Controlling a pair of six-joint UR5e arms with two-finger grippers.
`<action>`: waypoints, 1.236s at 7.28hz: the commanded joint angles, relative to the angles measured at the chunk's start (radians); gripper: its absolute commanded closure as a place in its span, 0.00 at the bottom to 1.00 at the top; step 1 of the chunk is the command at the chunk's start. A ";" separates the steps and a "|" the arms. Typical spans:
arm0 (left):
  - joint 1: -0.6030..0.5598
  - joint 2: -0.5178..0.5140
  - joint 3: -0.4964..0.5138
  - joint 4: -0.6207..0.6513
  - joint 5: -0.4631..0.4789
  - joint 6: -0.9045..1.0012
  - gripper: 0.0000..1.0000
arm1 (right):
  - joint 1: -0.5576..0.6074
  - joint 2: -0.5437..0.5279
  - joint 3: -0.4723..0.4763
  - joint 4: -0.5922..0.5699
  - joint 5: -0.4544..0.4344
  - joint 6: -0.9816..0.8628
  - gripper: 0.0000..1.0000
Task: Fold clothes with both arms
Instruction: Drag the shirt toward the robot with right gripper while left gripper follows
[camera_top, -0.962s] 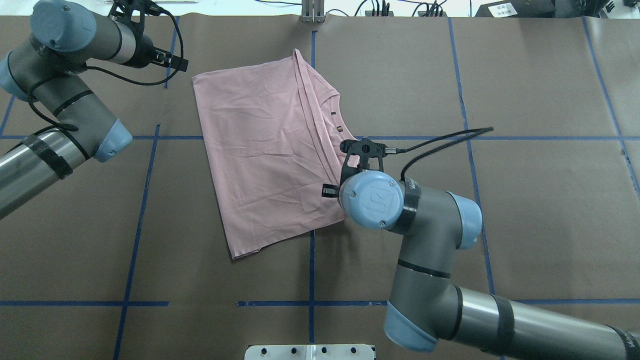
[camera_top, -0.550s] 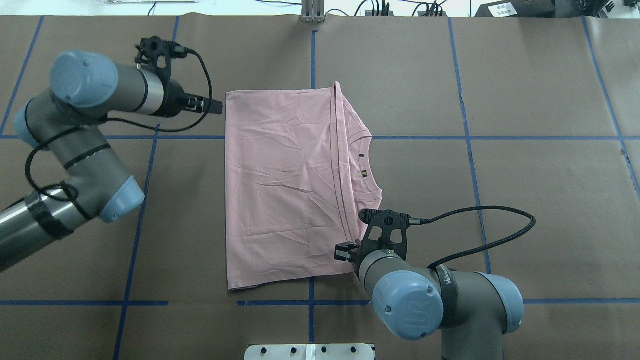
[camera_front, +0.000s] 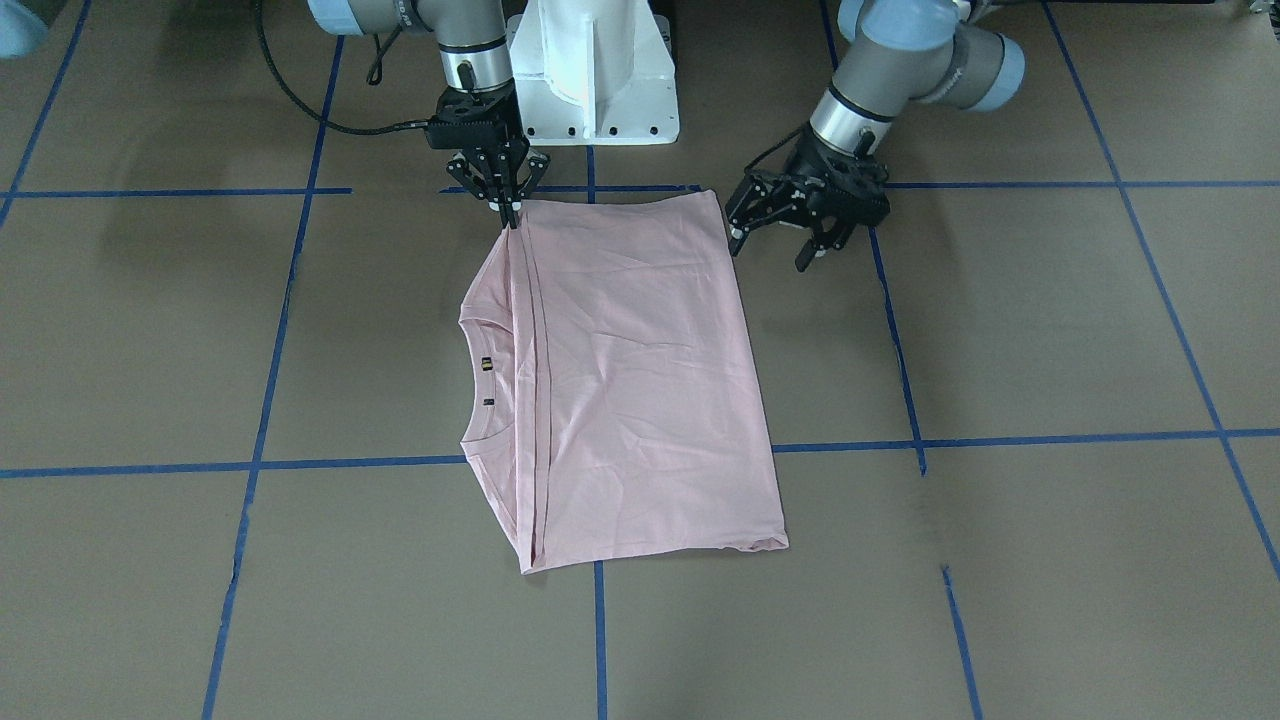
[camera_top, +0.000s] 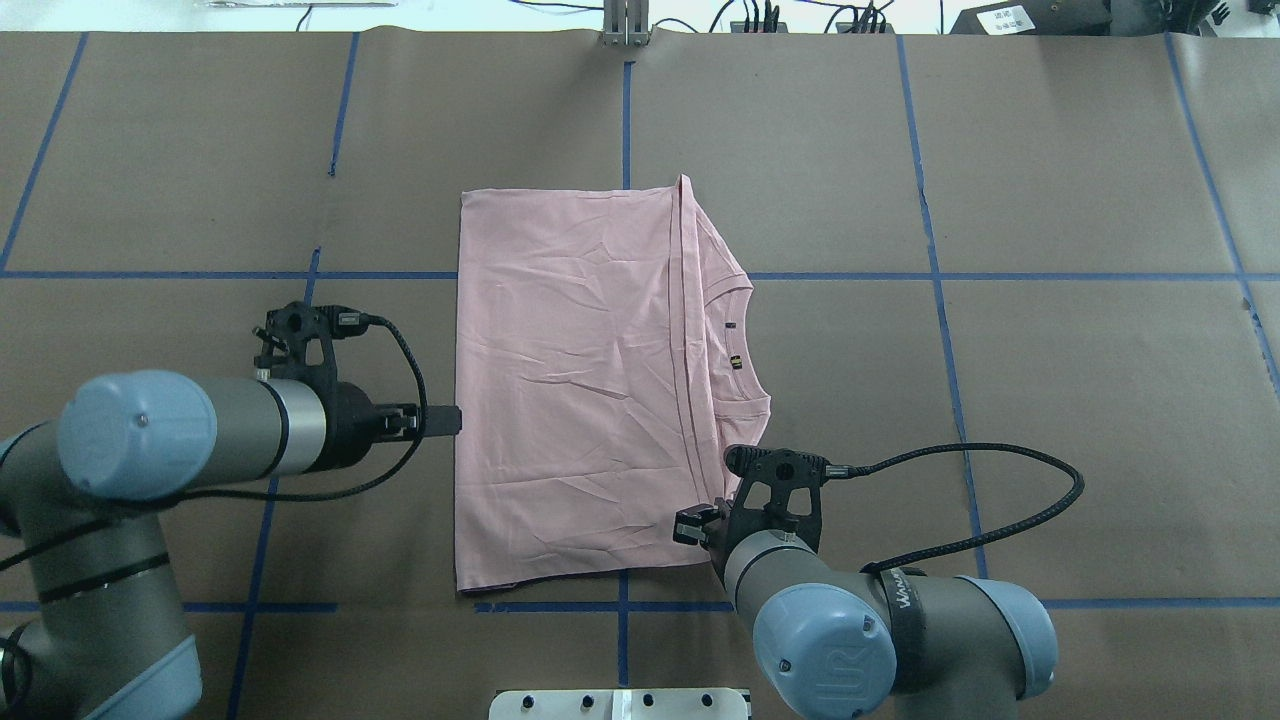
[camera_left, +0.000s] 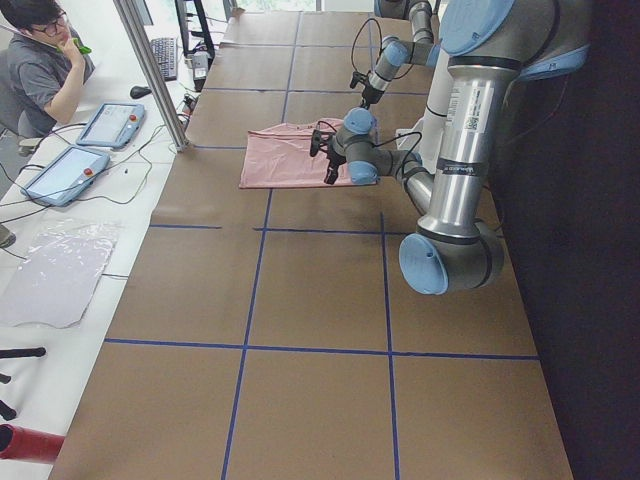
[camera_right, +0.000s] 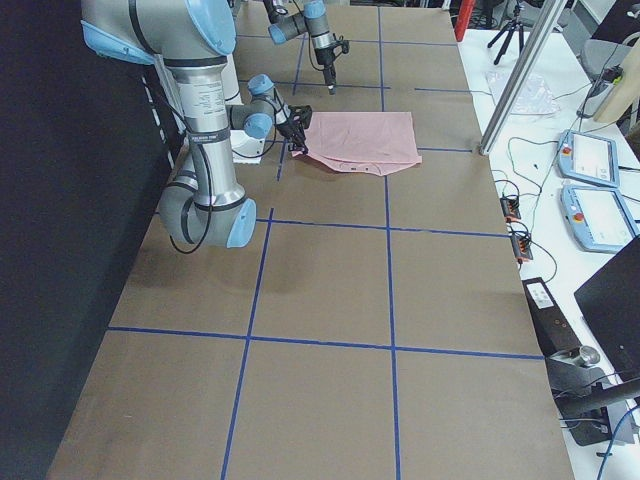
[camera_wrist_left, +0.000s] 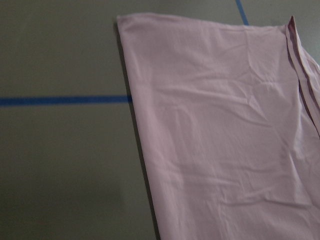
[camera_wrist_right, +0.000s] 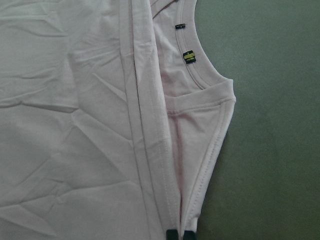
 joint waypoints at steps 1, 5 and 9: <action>0.176 0.002 -0.048 0.097 0.083 -0.217 0.44 | -0.001 -0.002 -0.001 0.000 -0.002 0.001 1.00; 0.180 -0.038 0.021 0.100 0.084 -0.217 0.50 | -0.001 -0.004 0.000 0.000 -0.001 0.001 1.00; 0.206 -0.047 0.044 0.100 0.084 -0.217 0.50 | -0.001 -0.004 0.000 0.000 -0.002 0.001 1.00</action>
